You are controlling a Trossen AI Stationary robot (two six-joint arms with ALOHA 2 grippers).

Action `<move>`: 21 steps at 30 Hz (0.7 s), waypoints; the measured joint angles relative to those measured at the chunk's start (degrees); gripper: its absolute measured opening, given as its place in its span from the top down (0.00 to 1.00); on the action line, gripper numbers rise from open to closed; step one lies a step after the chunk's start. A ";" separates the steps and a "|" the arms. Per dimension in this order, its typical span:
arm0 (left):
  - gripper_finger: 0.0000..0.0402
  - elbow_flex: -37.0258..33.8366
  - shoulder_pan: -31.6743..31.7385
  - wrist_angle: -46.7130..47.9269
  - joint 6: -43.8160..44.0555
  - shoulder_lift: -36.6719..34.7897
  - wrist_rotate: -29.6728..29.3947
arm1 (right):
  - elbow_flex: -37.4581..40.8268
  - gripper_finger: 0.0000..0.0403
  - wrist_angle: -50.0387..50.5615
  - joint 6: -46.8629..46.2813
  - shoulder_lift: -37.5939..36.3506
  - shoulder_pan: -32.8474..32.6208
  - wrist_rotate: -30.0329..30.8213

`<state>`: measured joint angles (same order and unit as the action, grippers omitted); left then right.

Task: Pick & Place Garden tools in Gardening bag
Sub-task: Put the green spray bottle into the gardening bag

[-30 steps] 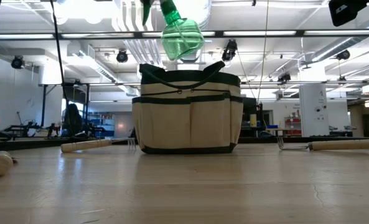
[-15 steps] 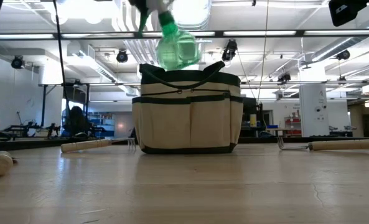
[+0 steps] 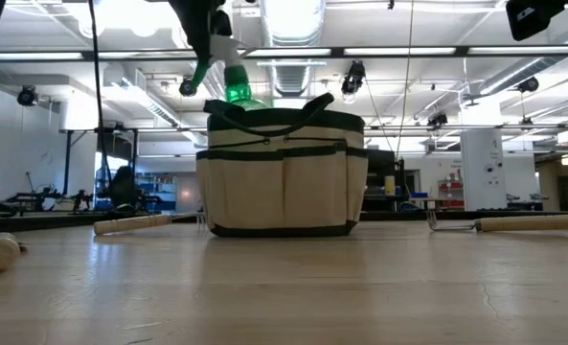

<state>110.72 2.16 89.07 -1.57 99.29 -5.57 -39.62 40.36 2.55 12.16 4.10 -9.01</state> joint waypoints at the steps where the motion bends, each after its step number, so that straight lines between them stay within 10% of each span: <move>1: 0.86 -0.33 0.06 -0.64 -0.17 0.00 0.32 | 0.01 0.98 0.00 0.00 -0.01 -0.01 0.02; 21: 0.86 -5.88 2.24 -4.80 -1.42 0.66 3.78 | 0.01 0.98 0.00 0.00 0.00 0.02 0.02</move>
<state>104.84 4.40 84.27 -2.99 99.94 -1.79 -39.62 40.36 2.55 12.16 4.12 -8.99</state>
